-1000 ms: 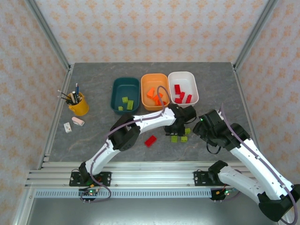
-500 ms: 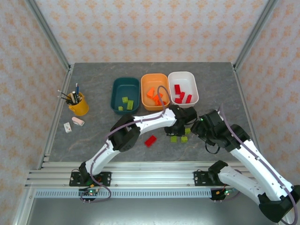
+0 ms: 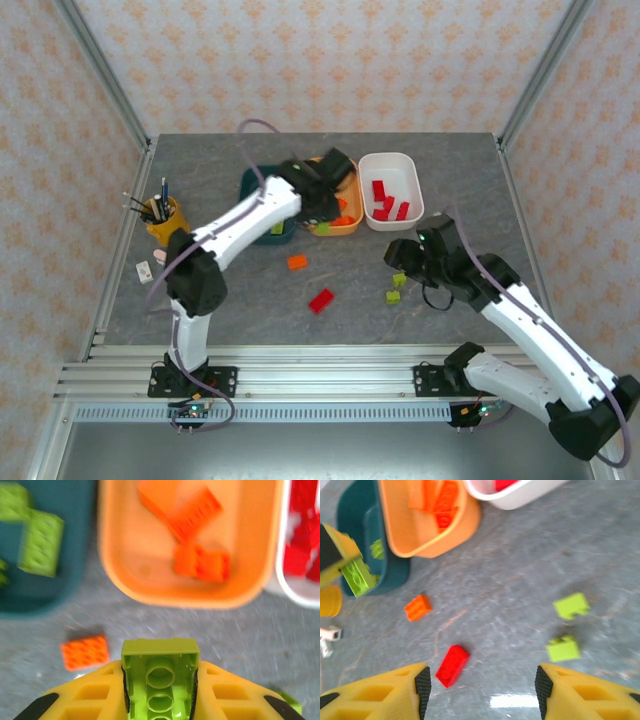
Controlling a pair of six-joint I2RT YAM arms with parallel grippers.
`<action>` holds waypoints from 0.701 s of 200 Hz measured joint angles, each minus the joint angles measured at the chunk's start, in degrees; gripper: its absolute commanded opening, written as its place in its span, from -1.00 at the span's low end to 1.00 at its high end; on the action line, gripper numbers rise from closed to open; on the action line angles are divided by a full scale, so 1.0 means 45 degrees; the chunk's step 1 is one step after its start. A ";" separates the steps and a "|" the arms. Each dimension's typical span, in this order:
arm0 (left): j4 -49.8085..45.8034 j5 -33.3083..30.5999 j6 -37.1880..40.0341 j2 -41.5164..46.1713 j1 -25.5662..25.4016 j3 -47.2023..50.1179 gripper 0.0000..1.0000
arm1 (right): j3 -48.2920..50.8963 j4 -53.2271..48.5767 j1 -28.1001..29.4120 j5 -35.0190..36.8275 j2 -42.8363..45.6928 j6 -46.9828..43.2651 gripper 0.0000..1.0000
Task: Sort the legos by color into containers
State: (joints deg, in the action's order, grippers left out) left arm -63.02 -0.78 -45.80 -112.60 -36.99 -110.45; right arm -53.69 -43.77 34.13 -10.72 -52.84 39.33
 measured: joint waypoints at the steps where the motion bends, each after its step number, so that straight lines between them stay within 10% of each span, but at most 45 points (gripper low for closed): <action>1: -0.0005 -0.0005 0.0068 0.0044 0.0117 0.0015 -0.39 | -0.0015 0.0102 0.0044 -0.0034 -0.0102 -0.0034 0.20; 64: 0.0340 0.0073 0.2050 -0.1098 0.3706 -0.0228 -0.40 | -0.1991 0.4206 0.0967 -0.1195 -0.4580 -0.0272 0.20; 140: 0.1297 0.0957 0.2837 -0.5314 0.5085 -0.3211 -0.38 | -0.3891 0.4906 0.0967 -0.1540 -0.6936 -0.0102 0.21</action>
State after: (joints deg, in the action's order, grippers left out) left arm -57.19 3.53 -33.04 -136.51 -14.11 -124.90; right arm -71.20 -21.69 38.48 -17.65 -84.05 38.87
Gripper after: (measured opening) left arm 0.311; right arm 0.602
